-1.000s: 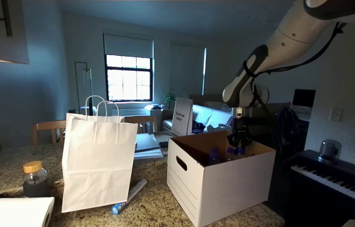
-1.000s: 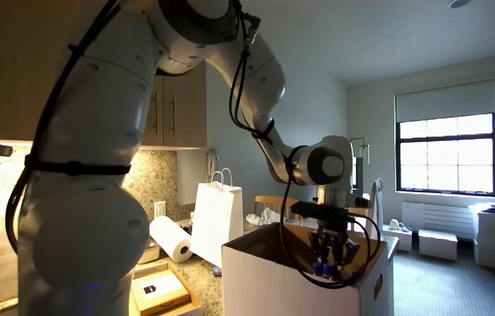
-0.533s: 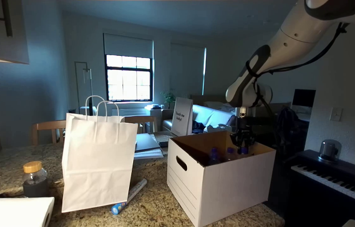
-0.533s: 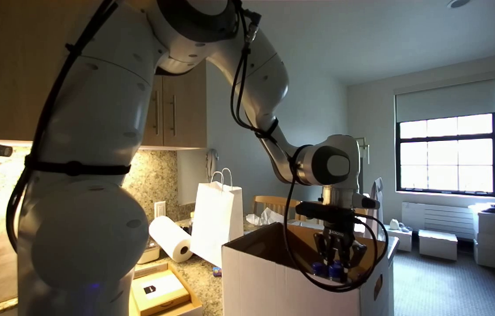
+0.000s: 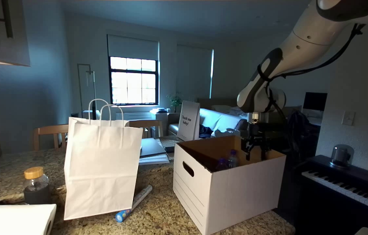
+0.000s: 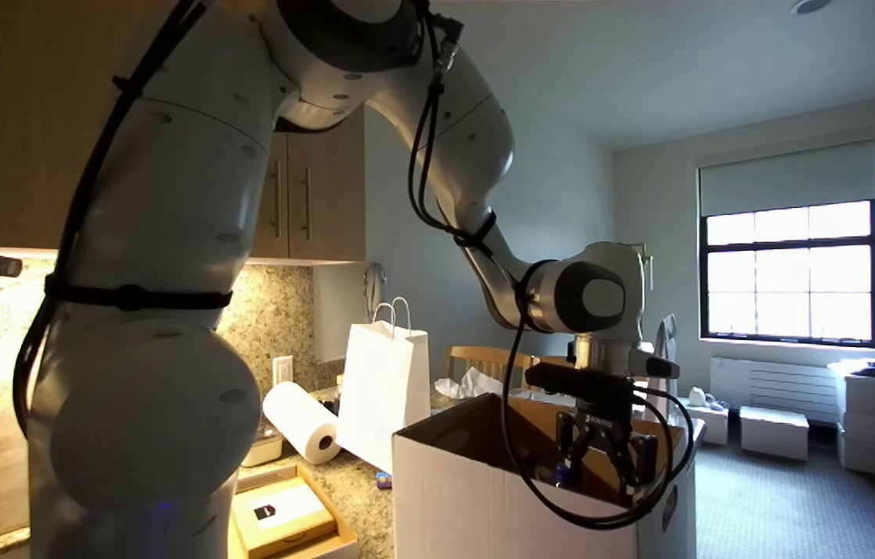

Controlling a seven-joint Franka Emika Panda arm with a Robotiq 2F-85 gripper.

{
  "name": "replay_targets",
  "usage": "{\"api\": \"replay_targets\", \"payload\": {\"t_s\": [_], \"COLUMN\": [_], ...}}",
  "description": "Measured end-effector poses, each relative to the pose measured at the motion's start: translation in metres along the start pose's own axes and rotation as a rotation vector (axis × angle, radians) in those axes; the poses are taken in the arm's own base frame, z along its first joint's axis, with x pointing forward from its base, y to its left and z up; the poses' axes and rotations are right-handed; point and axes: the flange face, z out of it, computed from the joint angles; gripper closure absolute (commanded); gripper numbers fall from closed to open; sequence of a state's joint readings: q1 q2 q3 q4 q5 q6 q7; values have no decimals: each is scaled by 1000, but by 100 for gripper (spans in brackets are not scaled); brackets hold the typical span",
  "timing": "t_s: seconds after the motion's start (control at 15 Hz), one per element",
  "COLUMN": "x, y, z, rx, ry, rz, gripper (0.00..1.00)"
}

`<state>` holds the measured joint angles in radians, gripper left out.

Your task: Pick up the bottle from the countertop and put it in the box.

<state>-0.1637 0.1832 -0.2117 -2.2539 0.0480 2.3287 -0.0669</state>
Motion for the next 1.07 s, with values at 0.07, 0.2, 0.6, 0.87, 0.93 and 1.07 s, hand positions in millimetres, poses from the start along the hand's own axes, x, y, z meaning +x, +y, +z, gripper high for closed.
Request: {"api": "replay_targets", "payload": {"t_s": [0.07,0.2,0.6,0.87,0.93,1.07], "x": [-1,-1,-2,-12,-18,-32], "y": [-1,-3,-2,-8,-12,-22], "z": [1,2,0,-7,-14,-36], "rx": [0,1,2,10,10,3], "ry": [-2,-4,-1,4,15,43], "rz": [-1,-5,-5,-22,-33,-75], "gripper": [0,0,0,0,0,0]}}
